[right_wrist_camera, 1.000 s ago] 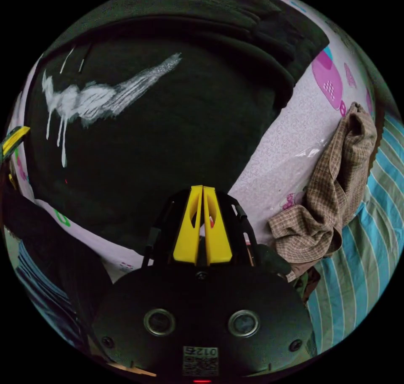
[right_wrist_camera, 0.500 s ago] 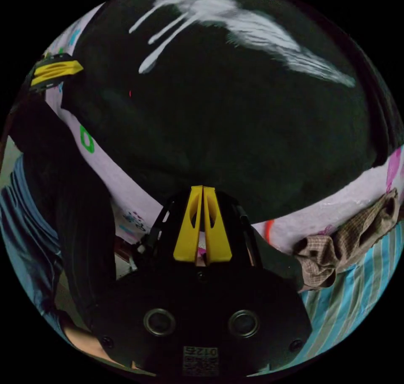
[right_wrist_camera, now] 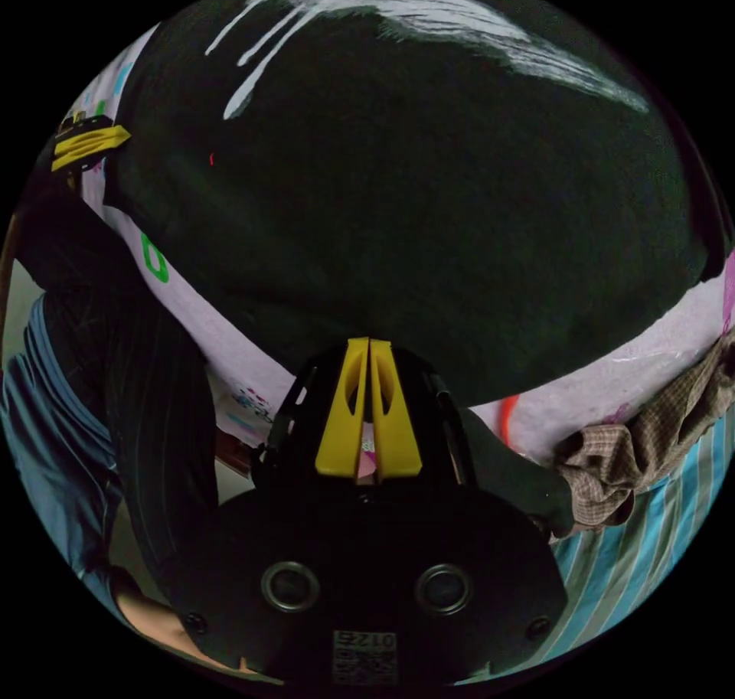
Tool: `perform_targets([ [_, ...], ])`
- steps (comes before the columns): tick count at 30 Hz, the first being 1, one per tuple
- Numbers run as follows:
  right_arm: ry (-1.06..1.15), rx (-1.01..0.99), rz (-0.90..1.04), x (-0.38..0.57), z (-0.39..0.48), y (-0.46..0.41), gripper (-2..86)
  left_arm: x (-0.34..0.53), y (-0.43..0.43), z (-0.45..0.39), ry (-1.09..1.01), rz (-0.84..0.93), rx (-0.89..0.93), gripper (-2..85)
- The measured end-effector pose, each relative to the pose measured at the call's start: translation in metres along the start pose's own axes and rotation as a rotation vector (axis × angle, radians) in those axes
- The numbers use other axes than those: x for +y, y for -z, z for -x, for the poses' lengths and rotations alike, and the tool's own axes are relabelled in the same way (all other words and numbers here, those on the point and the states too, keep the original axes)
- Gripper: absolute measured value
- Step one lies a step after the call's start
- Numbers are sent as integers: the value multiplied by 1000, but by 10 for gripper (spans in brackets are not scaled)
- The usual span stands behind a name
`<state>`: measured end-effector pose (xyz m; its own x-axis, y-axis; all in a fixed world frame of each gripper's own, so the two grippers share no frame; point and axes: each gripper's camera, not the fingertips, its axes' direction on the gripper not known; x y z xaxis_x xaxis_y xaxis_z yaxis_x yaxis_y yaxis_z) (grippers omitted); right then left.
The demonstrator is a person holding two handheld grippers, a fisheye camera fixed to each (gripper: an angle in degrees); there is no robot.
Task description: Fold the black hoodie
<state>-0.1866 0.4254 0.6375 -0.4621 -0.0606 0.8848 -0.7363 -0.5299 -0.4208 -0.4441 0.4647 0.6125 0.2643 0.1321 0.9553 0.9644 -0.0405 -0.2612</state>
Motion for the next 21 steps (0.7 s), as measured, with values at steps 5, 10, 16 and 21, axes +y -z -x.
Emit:
perform_targets([
  [5, 4, 144, 9, -3, 7, 15, -9, 4, 15, 15, 61, 38, -13, 0],
  [10, -201, 157, -240, 0, -13, 52, -9, 4, 53, 63, 314, -177, -35, -1],
  [16, -294, 118, -304, -3, -18, 62, -9, -12, 40, 96, 430, -138, -101, 1],
  [21, -308, 122, -286, -1, -12, 60, -8, -6, 52, 98, 428, -141, -73, 4],
])
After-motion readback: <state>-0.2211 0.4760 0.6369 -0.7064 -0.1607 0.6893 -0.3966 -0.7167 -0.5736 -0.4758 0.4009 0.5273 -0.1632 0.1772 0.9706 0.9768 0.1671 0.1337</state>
